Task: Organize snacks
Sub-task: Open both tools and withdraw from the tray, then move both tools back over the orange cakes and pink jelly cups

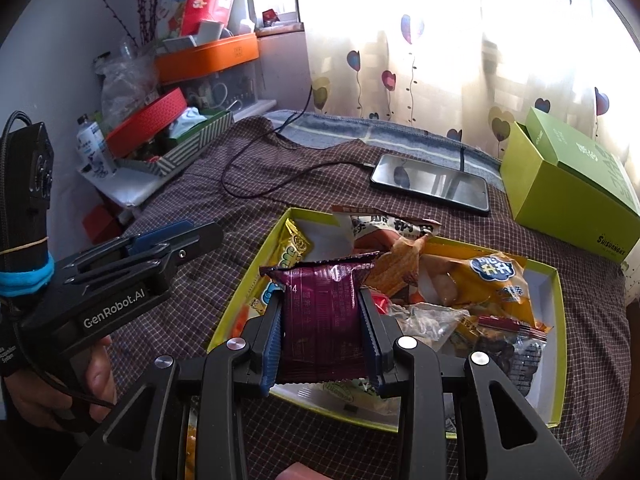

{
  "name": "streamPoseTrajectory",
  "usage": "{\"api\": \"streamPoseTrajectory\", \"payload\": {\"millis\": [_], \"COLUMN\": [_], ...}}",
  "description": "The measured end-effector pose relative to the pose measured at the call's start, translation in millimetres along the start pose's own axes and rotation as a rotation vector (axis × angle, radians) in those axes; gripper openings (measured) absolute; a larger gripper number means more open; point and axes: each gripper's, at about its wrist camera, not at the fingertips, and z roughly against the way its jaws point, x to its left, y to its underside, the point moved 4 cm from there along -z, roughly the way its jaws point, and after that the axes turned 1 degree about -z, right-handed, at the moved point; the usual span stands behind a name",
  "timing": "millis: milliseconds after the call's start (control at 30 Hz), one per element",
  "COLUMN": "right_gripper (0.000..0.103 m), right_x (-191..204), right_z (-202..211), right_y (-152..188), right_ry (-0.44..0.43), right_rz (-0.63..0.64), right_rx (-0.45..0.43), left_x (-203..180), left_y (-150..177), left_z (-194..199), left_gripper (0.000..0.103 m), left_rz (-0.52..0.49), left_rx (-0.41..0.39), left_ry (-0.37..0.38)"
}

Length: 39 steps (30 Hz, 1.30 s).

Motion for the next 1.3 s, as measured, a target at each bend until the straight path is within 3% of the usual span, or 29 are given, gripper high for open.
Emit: {"api": "streamPoseTrajectory", "payload": {"millis": [100,333,633,1000,1300], "right_gripper": [0.041,0.041,0.041,0.044,0.047], "right_x": [-0.7,-14.8,-45.0,-58.3,-46.6], "right_z": [-0.3,18.2,50.6,87.9,111.0], "right_y": [-0.3,6.4,38.3,73.9,99.1], "right_ry": [-0.002,0.038,0.078,0.082,0.059], "right_rz": [-0.014,-0.027,-0.085,-0.115,-0.112], "right_rx": [0.003,-0.009,-0.014,-0.032,-0.044], "left_x": [1.3,4.1,-12.6,-32.1,-29.1], "left_y": [0.4,4.1,10.2,49.0,79.5], "left_z": [1.4,-1.6,5.3,39.4,74.4], "left_gripper": [0.038,0.038,0.038,0.038,0.039], "left_rz": [-0.005,0.0,-0.055,-0.096,-0.1], "left_rx": [-0.012,-0.006,-0.008,0.047,0.076], "left_ry": [0.002,0.01,0.032,0.034,-0.018]}}
